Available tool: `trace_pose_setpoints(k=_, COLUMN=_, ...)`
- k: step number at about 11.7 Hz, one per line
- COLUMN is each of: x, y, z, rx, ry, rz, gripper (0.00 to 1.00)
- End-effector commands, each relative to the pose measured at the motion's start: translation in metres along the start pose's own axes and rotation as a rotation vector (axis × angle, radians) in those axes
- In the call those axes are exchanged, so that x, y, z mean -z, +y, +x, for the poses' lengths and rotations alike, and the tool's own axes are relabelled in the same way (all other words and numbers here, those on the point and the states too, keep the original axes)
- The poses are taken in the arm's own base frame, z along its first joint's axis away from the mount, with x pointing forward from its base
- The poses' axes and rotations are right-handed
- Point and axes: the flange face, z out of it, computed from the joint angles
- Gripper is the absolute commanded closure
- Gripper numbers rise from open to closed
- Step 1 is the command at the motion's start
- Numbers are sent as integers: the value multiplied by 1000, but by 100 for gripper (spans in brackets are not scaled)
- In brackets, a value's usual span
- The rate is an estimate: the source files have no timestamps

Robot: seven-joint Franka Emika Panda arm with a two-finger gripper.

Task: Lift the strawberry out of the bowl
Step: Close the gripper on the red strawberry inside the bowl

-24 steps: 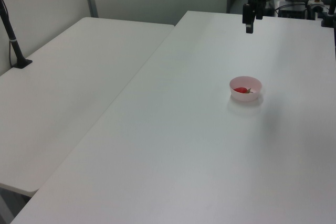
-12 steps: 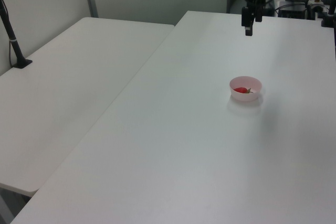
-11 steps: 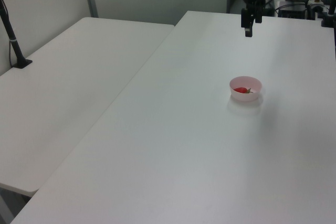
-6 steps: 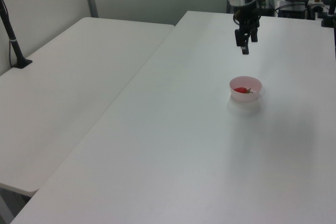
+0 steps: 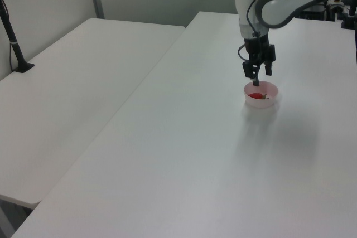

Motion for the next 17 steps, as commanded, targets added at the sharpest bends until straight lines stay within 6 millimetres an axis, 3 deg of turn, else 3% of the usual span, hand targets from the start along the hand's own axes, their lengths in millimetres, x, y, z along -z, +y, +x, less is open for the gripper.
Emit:
trace_pose_setpoints(k=1, x=-20, y=-5, z=1, rx=-32, ry=9, rz=25, gripper=31)
trace_pose_setpoints(k=7, x=-53, y=-12, z=7, rx=-29, ry=23, rz=37, gripper=46)
trace_pose_setpoints(k=11, x=-54, y=-13, z=8, rx=-30, ry=33, rz=46, gripper=50)
trace_pose_setpoints(k=12, x=-53, y=-13, z=8, rx=-35, ry=30, rz=55, gripper=45)
trace_pose_setpoints(k=13, x=-54, y=-14, z=7, rx=-34, ry=24, rz=53, gripper=32)
trace_pose_setpoints(k=15, x=-45, y=-6, z=6, rx=-38, ry=6, rz=47, gripper=18)
trace_pose_setpoints(k=17, x=-47, y=-6, z=6, rx=-35, ry=3, rz=47, gripper=13)
